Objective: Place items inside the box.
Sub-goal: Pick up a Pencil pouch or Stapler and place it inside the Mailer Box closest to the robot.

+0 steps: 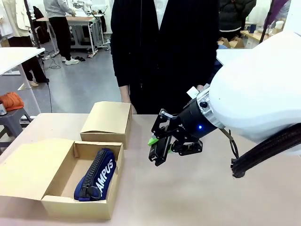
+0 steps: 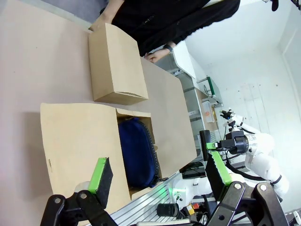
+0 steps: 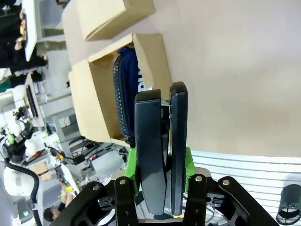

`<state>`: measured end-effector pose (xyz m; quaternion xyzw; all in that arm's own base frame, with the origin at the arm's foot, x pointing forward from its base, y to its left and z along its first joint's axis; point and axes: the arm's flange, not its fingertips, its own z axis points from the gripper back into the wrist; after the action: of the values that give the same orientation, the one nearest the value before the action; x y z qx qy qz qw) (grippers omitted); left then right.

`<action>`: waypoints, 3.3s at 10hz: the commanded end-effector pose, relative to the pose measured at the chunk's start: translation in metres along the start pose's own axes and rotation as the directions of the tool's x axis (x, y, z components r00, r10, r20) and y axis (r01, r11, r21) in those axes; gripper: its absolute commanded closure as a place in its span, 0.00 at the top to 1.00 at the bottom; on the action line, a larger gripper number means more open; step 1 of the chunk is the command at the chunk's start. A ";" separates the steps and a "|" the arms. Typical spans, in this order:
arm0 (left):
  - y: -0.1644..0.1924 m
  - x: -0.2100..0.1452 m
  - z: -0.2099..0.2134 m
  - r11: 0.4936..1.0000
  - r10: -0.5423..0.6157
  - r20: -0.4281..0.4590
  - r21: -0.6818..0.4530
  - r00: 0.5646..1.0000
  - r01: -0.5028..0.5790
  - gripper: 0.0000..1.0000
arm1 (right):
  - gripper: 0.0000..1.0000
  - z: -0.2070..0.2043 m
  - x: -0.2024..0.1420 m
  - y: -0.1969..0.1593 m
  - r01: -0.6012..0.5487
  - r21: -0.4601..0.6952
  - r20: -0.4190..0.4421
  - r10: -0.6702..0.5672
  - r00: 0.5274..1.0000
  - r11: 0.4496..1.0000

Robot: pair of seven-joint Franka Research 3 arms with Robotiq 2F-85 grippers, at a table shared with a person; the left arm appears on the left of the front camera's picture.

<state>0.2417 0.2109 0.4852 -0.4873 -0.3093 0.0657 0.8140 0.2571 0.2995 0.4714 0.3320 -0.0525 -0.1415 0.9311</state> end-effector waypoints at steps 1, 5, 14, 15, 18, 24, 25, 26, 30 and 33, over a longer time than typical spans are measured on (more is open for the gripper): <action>-0.001 0.000 0.000 1.000 -0.015 0.012 -0.019 1.000 0.015 1.00 | 0.42 -0.018 -0.014 -0.010 -0.011 0.023 0.023 0.010 1.000 1.000; -0.001 0.000 0.000 1.000 -0.015 0.012 -0.019 1.000 0.015 1.00 | 0.42 -0.112 -0.034 0.108 -0.142 0.003 0.029 0.142 0.989 0.990; -0.001 0.000 0.000 1.000 -0.015 0.012 -0.019 1.000 0.015 1.00 | 0.42 -0.242 -0.051 0.199 -0.240 -0.191 -0.112 0.222 0.969 0.952; -0.001 0.000 0.000 1.000 -0.015 0.012 -0.019 1.000 0.015 1.00 | 0.42 -0.245 -0.051 0.197 -0.241 -0.205 -0.115 0.221 0.969 0.949; -0.001 0.000 0.000 1.000 -0.015 0.012 -0.019 1.000 0.015 1.00 | 0.42 -0.241 -0.049 0.192 -0.236 -0.202 -0.105 0.219 0.970 0.951; -0.001 0.000 0.000 1.000 -0.015 0.012 -0.019 1.000 0.015 1.00 | 1.00 -0.234 -0.044 0.184 -0.230 -0.201 -0.085 0.217 0.973 0.952; -0.001 0.000 0.000 1.000 -0.015 0.012 -0.019 1.000 0.015 1.00 | 1.00 -0.231 -0.043 0.183 -0.228 -0.201 -0.080 0.215 0.973 0.953; -0.001 0.000 0.000 1.000 -0.015 0.012 -0.019 1.000 0.015 1.00 | 1.00 -0.227 -0.041 0.182 -0.222 -0.198 -0.074 0.212 0.975 0.955; -0.001 0.000 0.000 1.000 -0.015 0.012 -0.019 1.000 0.015 1.00 | 1.00 -0.115 0.006 0.142 -0.221 -0.008 -0.231 0.214 0.949 0.975; -0.001 0.000 0.000 1.000 -0.015 0.012 -0.019 1.000 0.015 1.00 | 1.00 0.014 0.054 0.061 -0.127 0.169 -0.259 0.168 0.951 0.977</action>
<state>0.2418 0.2108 0.4854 -0.4876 -0.3097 0.0660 0.8136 0.3326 0.4550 0.5266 0.3748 0.0063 -0.0122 0.9270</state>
